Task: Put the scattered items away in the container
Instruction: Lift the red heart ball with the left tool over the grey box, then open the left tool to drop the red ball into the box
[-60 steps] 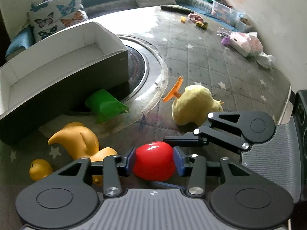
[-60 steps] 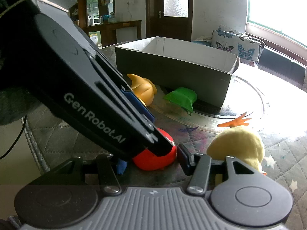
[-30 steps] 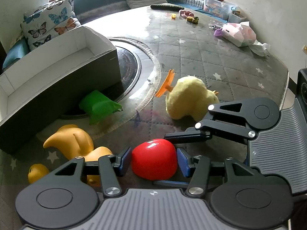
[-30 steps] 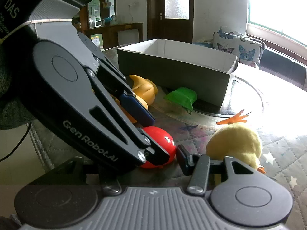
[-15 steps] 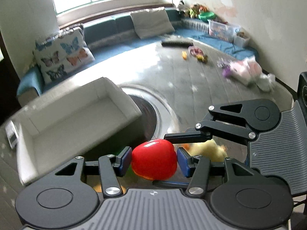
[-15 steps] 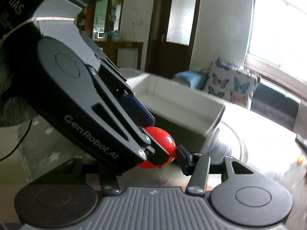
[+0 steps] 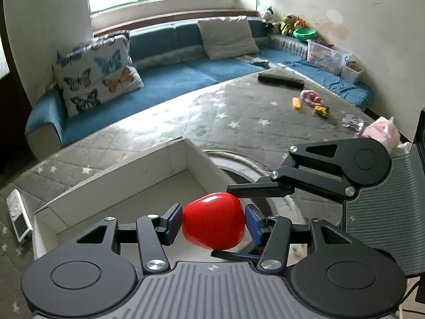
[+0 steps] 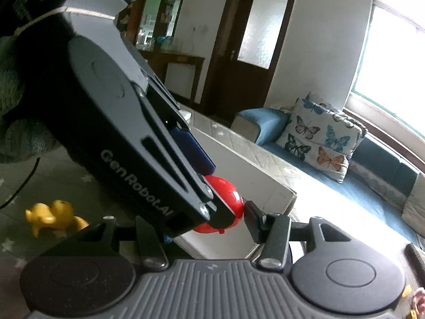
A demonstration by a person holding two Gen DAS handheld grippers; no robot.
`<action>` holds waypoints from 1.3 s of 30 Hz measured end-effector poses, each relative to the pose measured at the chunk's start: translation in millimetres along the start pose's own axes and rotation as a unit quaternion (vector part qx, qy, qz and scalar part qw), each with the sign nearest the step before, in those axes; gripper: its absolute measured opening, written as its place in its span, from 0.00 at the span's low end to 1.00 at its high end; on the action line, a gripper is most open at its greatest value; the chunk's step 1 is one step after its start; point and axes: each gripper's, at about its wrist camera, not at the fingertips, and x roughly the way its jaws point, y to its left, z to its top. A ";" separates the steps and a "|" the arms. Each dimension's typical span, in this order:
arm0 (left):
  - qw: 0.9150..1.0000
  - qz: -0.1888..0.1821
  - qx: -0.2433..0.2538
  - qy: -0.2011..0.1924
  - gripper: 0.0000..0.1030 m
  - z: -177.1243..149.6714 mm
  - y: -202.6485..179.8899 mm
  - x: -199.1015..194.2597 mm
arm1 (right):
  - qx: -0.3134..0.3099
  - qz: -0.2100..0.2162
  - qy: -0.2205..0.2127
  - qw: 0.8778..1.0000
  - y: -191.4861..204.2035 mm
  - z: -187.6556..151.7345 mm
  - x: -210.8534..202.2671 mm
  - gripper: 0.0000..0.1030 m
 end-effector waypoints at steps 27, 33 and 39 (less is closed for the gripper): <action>0.998 -0.029 -0.039 0.046 0.49 -5.8 45.4 49.0 | 0.022 0.047 0.064 0.997 -19.5 -17.6 73.0 0.51; 0.998 -0.027 -0.045 0.045 0.49 -7.2 47.2 46.2 | 0.018 0.042 0.064 0.997 -17.5 -16.7 72.8 0.51; 0.998 -0.021 -0.050 0.036 0.49 -9.3 45.2 35.2 | 0.019 0.035 0.061 0.997 -16.7 -14.8 65.2 0.51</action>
